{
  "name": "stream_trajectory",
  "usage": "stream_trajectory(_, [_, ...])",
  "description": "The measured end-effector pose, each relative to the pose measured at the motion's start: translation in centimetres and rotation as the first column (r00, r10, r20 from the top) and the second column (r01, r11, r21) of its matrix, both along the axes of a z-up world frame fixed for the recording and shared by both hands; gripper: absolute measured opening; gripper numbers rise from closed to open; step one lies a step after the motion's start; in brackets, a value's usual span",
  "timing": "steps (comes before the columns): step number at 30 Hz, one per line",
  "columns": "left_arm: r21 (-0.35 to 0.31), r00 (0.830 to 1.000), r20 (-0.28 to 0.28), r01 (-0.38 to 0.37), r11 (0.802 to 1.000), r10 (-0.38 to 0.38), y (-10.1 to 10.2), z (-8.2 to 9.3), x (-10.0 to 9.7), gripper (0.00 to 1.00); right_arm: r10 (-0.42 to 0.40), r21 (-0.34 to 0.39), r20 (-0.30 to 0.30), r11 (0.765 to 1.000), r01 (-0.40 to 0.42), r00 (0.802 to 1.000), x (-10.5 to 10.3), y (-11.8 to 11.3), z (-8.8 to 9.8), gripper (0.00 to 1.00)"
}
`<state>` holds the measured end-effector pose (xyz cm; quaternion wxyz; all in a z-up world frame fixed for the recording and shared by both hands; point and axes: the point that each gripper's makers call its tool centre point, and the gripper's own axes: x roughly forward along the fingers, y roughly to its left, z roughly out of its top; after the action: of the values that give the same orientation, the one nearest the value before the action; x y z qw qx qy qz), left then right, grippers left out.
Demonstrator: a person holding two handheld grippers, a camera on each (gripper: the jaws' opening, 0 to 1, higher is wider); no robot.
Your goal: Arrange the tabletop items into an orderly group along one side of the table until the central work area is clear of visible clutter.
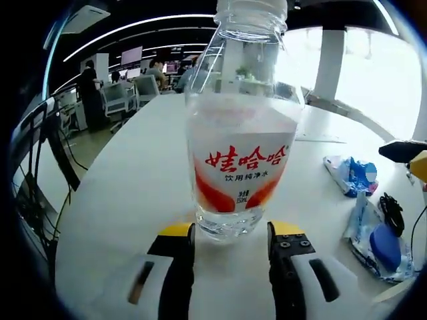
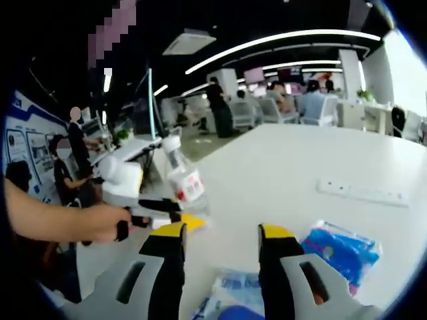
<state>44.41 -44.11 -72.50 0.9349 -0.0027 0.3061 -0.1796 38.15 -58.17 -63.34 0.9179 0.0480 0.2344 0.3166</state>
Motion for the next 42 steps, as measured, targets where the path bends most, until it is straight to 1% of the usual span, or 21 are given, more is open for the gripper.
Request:
stream_trajectory(2, [0.002,1.000,0.003,-0.002,1.000,0.002,0.1,0.1,-0.2,0.44,-0.005,0.006,-0.010,1.000,0.005,1.000,-0.6,-0.2,-0.1,0.41])
stream_trajectory(5, [0.008,1.000,0.000,0.000,1.000,0.000,0.1,0.1,-0.7,0.45,-0.002,-0.004,-0.025,1.000,0.002,1.000,-1.6,-0.3,-0.7,0.41])
stream_trajectory(10, [0.009,0.999,0.012,0.033,0.999,-0.033,-0.5,0.4,-1.6,0.51,0.016,-0.008,-0.040,1.000,-0.016,0.999,-3.0,-0.1,-1.1,0.43])
stream_trajectory(13, [0.001,0.999,0.016,0.043,0.999,-0.043,-0.7,0.8,-2.4,0.52,0.026,-0.012,-0.042,1.000,-0.027,0.999,-3.8,-0.1,-1.0,0.44])
stream_trajectory(15, [0.003,0.998,0.019,0.051,0.999,-0.051,-0.9,0.7,-2.7,0.54,0.026,-0.005,-0.040,1.000,-0.026,0.999,-4.3,-0.3,-0.9,0.45])
stream_trajectory(18, [-0.005,0.998,0.023,0.059,0.998,-0.059,-1.1,1.0,-3.8,0.55,0.026,-0.002,-0.045,1.000,-0.026,0.999,-5.1,-0.6,-0.9,0.46])
stream_trajectory(21, [-0.006,0.997,0.036,0.062,0.998,-0.062,-1.2,1.1,-4.9,0.58,0.022,-0.006,-0.050,1.000,-0.023,0.999,-6.0,-1.2,-1.0,0.46])
stream_trajectory(26, [-0.039,0.997,0.026,0.070,0.997,-0.069,-2.1,1.1,-7.2,0.61,0.013,-0.005,-0.044,1.000,-0.013,0.999,-7.3,-2.3,-0.8,0.47])
stream_trajectory(28, [-0.046,0.997,0.024,0.076,0.996,-0.075,-2.4,1.3,-7.9,0.63,0.005,-0.006,-0.044,1.000,-0.005,0.999,-7.8,-2.9,-0.8,0.50])
stream_trajectory(32, [-0.060,0.995,0.027,0.093,0.994,-0.091,-3.3,1.7,-9.3,0.64,0.001,-0.012,-0.046,1.000,-0.002,0.999,-8.8,-3.7,-0.9,0.51])
stream_trajectory(35, [-0.070,0.995,0.032,0.098,0.993,-0.096,-3.9,2.2,-10.2,0.65,-0.008,-0.023,-0.053,1.000,0.007,0.999,-9.9,-4.5,-1.1,0.52])
stream_trajectory(37, [-0.087,0.994,0.047,0.103,0.991,-0.100,-4.6,2.8,-10.8,0.65,-0.014,-0.033,-0.052,0.999,0.012,0.999,-10.7,-5.0,-1.1,0.52])
stream_trajectory(39, [-0.080,0.993,0.045,0.114,0.990,-0.111,-5.0,3.1,-11.3,0.66,-0.011,-0.035,-0.048,0.999,0.010,0.999,-11.3,-5.2,-1.1,0.54])
stream_trajectory(42, [-0.104,0.991,0.060,0.122,0.987,-0.117,-5.8,4.0,-12.1,0.68,-0.009,-0.039,-0.055,0.999,0.007,0.998,-12.7,-5.9,-1.2,0.57])
